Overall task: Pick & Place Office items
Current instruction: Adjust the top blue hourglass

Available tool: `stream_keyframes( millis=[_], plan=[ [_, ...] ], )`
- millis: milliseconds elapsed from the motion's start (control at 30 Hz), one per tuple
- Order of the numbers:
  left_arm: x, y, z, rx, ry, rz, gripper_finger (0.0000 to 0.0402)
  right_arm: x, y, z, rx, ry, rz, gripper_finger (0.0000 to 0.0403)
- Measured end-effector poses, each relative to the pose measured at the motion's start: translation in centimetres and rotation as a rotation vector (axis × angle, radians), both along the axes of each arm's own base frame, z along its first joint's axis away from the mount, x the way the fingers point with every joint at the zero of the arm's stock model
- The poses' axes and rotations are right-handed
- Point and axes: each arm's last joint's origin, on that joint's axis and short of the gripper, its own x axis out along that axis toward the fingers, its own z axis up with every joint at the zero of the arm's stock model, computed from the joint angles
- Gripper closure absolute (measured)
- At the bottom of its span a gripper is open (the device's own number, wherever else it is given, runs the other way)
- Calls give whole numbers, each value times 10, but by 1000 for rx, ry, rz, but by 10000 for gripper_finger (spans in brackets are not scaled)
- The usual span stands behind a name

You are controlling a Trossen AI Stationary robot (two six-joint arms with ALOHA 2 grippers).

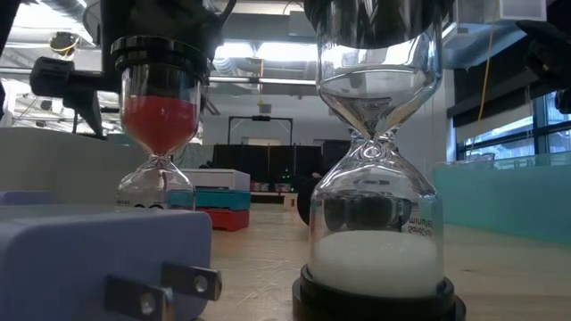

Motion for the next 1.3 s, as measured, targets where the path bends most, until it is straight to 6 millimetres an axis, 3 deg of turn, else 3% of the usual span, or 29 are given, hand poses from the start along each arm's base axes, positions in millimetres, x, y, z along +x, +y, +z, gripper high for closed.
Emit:
stream_keyframes(
  millis=[233,533,700,1033,1300],
  plan=[
    [-4,3,25,-63,-47,-51,87,0,0,0,0,0,0,3],
    [-1,5,91,-136,-208,-190,87,0,0,0,0,0,0,3],
    [9,11,113,-169,-225,-272,90,0,0,0,0,0,0,3],
    [45,21,130,-241,-386,-543,123,0,0,0,0,0,0,3],
    [79,18,113,-250,-482,-619,160,0,0,0,0,0,0,3]
  ],
)
